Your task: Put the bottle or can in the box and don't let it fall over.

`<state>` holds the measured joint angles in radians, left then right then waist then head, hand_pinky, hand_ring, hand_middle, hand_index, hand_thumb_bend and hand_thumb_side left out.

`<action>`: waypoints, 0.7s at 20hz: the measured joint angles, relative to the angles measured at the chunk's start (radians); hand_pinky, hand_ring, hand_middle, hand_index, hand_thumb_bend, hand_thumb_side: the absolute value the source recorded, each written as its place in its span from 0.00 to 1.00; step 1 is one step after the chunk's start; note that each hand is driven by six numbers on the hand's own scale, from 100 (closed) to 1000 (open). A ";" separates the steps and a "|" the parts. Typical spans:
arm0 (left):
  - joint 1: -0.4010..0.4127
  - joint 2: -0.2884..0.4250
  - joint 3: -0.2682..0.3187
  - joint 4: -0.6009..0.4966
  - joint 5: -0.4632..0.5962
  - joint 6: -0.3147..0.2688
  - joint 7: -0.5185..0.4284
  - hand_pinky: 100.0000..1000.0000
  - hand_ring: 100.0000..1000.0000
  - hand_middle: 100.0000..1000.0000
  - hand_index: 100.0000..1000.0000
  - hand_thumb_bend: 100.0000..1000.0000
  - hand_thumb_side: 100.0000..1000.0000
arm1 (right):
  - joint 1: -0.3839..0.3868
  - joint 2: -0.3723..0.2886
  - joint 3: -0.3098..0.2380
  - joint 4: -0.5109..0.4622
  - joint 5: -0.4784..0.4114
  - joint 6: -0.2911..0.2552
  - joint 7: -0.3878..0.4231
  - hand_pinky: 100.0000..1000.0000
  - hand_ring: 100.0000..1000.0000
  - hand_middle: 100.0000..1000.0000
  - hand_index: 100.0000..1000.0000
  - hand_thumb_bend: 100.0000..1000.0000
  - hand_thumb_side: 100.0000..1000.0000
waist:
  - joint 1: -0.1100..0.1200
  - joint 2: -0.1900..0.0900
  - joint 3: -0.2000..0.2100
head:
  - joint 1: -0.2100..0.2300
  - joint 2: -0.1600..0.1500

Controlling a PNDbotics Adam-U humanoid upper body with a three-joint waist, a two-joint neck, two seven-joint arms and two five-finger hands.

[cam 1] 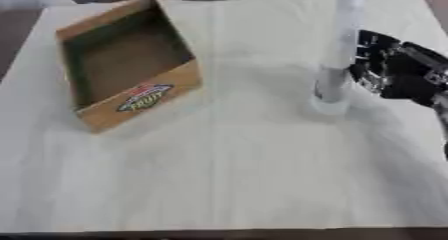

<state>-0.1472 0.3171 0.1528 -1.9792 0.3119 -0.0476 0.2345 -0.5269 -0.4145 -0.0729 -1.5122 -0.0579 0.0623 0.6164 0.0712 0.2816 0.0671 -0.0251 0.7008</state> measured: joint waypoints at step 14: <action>0.000 0.000 -0.001 0.000 0.000 0.000 0.000 1.00 1.00 0.95 0.89 0.34 0.90 | 0.001 0.006 0.009 -0.051 -0.062 0.042 0.060 1.00 1.00 1.00 0.99 0.00 0.22 | -0.001 0.000 0.000 | 0.000 0.000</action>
<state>-0.1474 0.3171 0.1519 -1.9792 0.3119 -0.0475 0.2340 -0.5257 -0.4089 -0.0638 -1.5632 -0.1194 0.1040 0.6760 0.0700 0.2820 0.0671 -0.0249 0.7008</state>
